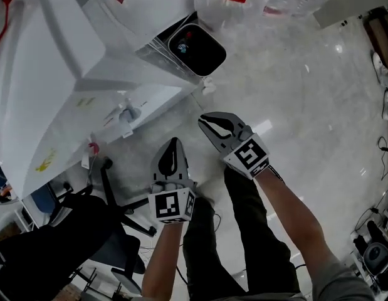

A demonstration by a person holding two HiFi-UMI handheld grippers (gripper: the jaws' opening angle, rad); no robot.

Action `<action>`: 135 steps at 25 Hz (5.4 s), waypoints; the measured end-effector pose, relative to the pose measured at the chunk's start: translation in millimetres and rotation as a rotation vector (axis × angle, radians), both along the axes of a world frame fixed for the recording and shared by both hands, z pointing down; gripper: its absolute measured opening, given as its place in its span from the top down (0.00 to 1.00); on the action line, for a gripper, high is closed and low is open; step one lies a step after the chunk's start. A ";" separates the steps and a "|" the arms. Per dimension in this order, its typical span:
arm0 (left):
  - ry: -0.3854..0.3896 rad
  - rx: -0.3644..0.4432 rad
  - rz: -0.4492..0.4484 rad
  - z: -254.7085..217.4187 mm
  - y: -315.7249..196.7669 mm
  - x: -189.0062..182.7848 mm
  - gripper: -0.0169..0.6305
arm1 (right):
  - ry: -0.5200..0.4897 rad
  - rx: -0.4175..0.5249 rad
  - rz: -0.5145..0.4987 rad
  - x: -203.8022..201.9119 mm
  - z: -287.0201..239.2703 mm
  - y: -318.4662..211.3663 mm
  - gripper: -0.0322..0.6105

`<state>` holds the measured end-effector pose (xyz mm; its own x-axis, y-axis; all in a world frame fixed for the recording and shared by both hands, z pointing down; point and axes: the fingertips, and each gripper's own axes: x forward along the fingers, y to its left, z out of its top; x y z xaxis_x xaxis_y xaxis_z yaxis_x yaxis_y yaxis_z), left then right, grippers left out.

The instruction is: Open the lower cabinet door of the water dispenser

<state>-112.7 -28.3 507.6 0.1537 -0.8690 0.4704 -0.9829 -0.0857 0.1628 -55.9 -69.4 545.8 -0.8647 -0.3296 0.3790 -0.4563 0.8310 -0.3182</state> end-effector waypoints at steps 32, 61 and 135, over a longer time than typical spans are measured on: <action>-0.019 -0.081 -0.010 101.6 -7.3 -28.9 0.96 | 0.294 0.165 -0.265 -58.2 129.0 -87.5 0.61; 0.032 -0.099 -0.044 97.2 51.9 -17.9 0.96 | 0.345 0.063 -0.082 -17.8 126.6 -16.1 0.71; -1.437 0.041 2.042 165.5 223.1 -90.9 0.67 | 0.004 -0.224 0.175 -104.2 75.8 299.2 0.93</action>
